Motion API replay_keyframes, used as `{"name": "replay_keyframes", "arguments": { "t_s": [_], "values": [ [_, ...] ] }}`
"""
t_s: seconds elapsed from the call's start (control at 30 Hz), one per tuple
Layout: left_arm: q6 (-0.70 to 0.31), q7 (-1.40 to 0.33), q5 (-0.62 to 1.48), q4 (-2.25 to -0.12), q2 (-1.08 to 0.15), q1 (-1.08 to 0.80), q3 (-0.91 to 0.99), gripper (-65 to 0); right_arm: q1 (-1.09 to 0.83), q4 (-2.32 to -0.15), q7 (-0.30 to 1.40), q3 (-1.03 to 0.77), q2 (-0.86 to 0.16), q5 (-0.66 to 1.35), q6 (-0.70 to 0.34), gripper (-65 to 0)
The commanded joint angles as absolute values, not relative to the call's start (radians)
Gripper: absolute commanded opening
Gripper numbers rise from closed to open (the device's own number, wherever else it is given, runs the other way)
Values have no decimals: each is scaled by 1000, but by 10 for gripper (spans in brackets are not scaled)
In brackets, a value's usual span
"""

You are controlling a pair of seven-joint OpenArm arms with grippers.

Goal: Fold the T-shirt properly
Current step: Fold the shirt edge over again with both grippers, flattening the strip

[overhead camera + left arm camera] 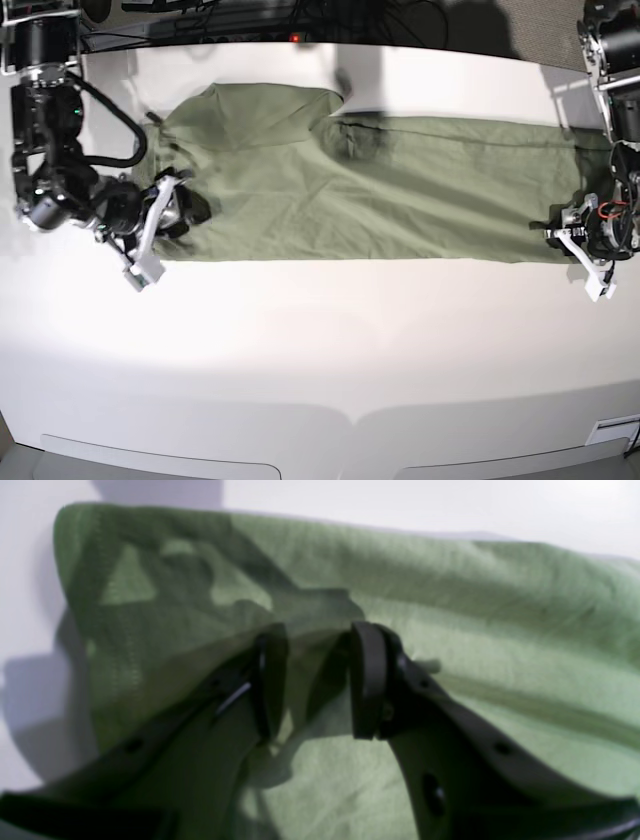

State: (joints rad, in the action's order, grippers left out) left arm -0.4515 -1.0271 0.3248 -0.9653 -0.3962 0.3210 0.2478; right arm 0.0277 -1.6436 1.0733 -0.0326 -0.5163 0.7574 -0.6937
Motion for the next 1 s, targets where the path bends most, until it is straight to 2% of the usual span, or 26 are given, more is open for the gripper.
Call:
{"name": "replay_keyframes", "arguments": {
  "t_s": [0.0,0.1,0.3,0.47,0.67,0.77,0.87,0.97],
  "values": [
    [-432,-1060,276,-962,-398,315,247,-435,44,-1628,1056,-41,-506,728,-698,-391],
    [-433,-1037,276,-962,-379,312,247,-435,45,-1522,1005,-41,-449,619,-698,-391],
    [-433,-940,157,-961,-312,313,247,-435,72,-1370,888,-41,-402,560,-698,-391],
    [-432,-918,157,-961,-295,314,247,-435,144,-1285,804,-41,-354,369,-611,-391],
    [-414,-911,156,-961,-300,321,247,-435,234,-1216,809,-41,-332,366,-592,-391],
    [-414,-916,157,-961,-299,321,247,-435,258,-1264,890,-41,-332,496,-698,-391],
    [-414,-919,157,-961,-299,321,247,-435,259,-1373,1030,-41,-332,672,-698,-391],
    [-414,-929,157,-961,-300,321,247,-435,255,-1497,1250,-41,-332,827,-698,-391]
  ]
}}
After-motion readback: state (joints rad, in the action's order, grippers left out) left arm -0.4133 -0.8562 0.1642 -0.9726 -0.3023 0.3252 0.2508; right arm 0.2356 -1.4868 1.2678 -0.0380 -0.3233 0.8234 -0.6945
